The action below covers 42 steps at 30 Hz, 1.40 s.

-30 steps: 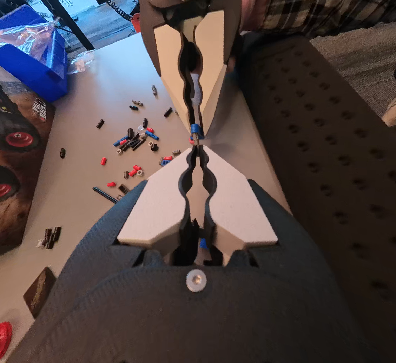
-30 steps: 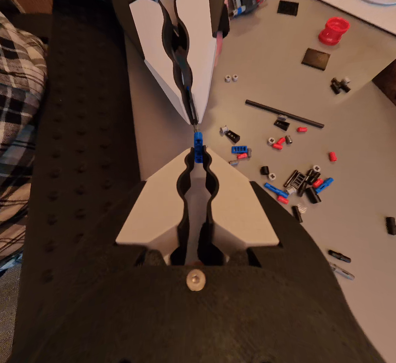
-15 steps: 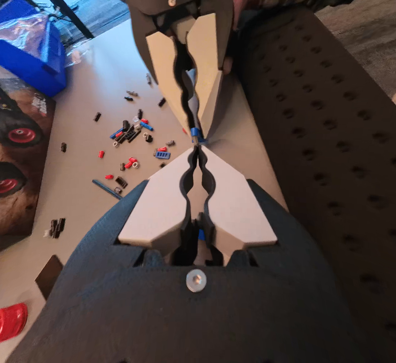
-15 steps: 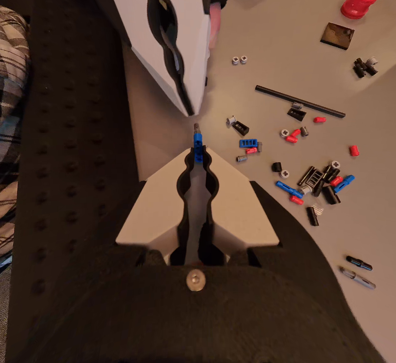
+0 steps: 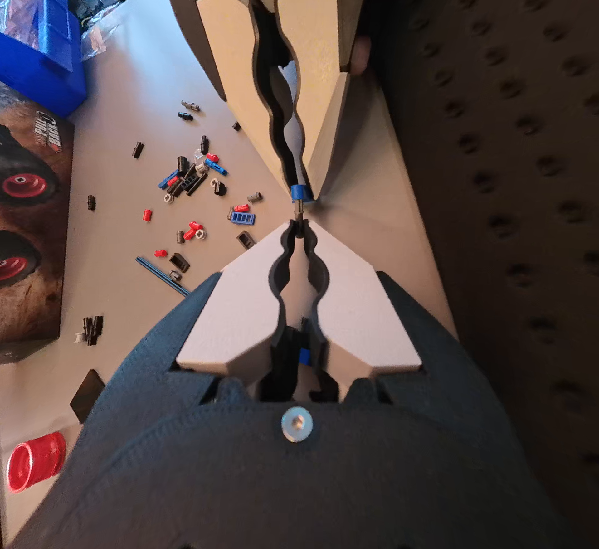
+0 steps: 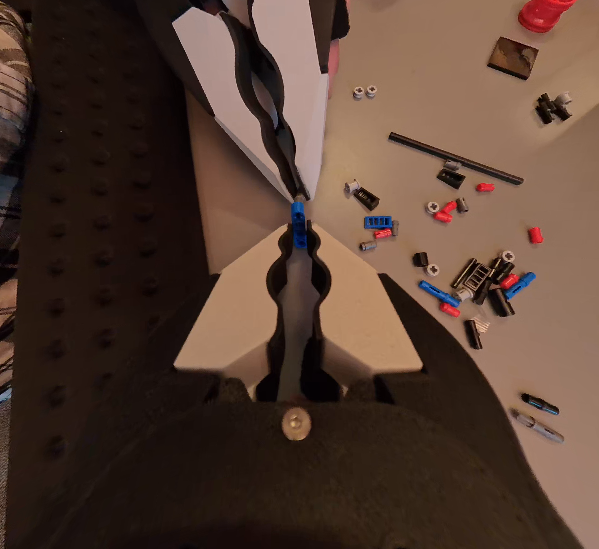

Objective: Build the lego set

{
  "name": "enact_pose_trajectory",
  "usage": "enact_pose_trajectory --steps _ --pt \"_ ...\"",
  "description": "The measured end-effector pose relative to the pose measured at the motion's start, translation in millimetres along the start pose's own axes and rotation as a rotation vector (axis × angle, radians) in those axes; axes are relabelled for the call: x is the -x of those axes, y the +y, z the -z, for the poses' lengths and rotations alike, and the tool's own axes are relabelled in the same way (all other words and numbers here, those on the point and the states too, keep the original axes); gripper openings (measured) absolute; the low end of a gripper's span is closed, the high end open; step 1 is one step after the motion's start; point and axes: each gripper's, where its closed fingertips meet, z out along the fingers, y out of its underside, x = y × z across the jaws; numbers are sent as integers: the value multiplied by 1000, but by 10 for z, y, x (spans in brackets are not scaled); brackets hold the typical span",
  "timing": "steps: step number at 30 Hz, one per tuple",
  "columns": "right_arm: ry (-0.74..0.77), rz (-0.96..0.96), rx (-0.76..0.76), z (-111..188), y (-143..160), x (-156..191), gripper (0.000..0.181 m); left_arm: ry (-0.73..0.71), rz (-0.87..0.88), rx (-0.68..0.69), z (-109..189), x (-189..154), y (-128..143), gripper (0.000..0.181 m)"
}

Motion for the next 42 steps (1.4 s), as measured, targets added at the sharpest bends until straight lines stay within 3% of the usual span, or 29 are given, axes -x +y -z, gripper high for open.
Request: enact_pose_trajectory --steps 4,12,23,33,42 --pt "23 -5 -21 30 -39 -12 15 -3 -9 21 -2 -11 11 2" --pt "52 32 -46 47 -100 28 5 -17 -7 37 -10 -12 -7 2" --pt "105 87 -66 48 -114 14 5 -5 65 29 -13 -7 -18 1" --pt "127 124 9 18 -98 -7 5 -85 -15 102 -19 15 -19 1" --pt "112 106 -34 -3 -128 -25 4 -87 -11 114 0 38 -16 1"
